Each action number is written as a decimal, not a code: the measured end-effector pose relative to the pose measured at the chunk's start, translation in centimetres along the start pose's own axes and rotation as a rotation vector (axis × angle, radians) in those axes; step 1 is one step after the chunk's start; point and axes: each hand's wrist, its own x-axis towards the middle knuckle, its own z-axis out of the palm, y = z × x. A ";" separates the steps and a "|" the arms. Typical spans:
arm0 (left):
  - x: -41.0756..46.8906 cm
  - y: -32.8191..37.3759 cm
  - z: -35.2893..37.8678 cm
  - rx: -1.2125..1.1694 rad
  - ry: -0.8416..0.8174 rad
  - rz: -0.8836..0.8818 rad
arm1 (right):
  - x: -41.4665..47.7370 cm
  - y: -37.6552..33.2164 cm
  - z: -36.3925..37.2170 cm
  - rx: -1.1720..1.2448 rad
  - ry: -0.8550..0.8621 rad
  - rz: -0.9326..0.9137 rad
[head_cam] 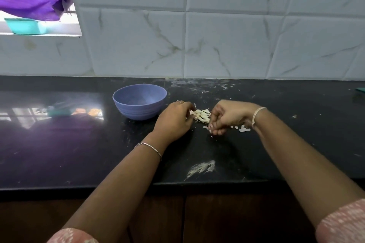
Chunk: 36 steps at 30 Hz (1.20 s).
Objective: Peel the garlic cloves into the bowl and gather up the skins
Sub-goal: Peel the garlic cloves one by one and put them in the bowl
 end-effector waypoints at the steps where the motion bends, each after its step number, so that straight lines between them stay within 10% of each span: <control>1: 0.1 0.1 0.0 0.003 0.004 0.003 | -0.1 -0.5 -0.6 0.015 0.028 -0.013; 10: 0.1 0.3 0.1 0.009 -0.009 0.015 | -0.9 0.4 -0.3 -0.034 0.016 -0.024; 18: 1.9 2.2 0.9 -0.326 0.023 0.108 | -0.5 2.4 -2.3 0.517 0.387 -0.116; 36: 6.8 6.3 4.8 -0.786 0.000 -0.262 | 1.1 6.0 -3.2 0.685 0.703 -0.167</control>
